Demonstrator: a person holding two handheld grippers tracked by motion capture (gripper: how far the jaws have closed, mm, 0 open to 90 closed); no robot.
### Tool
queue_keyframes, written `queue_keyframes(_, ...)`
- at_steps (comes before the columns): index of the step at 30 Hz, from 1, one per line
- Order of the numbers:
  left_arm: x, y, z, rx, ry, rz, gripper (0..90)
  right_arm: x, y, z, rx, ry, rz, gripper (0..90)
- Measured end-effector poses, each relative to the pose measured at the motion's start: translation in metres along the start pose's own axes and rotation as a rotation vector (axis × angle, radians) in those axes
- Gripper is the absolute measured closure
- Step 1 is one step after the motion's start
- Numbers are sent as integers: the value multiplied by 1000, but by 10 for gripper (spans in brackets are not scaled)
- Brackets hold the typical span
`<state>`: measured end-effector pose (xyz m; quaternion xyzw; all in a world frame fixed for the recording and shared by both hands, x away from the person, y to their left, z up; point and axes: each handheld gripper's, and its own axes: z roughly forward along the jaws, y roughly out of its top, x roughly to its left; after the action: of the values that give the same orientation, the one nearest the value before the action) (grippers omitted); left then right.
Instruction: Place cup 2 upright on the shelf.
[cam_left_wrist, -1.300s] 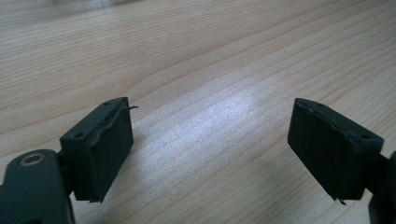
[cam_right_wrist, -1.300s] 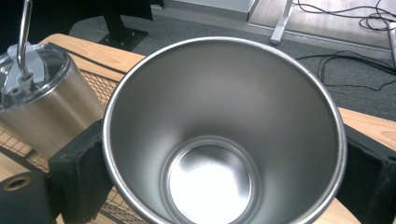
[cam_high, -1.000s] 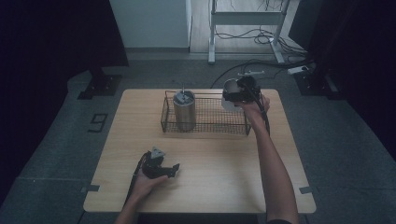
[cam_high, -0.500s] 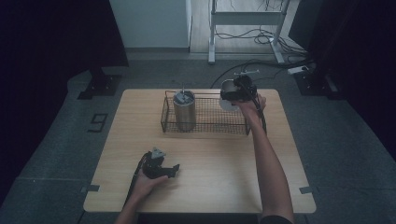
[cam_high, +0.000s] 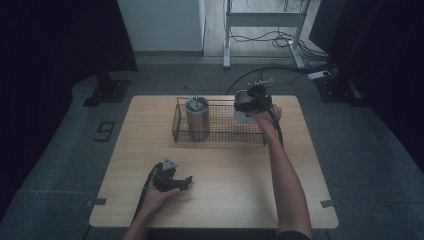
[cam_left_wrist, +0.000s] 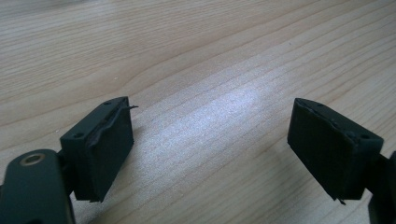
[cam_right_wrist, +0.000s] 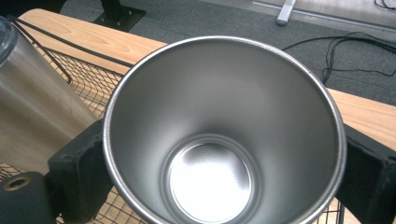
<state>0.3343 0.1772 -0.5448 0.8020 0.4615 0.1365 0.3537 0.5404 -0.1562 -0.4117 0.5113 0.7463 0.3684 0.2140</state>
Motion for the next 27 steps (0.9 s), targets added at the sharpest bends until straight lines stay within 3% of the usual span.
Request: queue_keyframes(27,-1,-1,0,-1,1,10,145,-2,-20,31,70,0,-4,69)
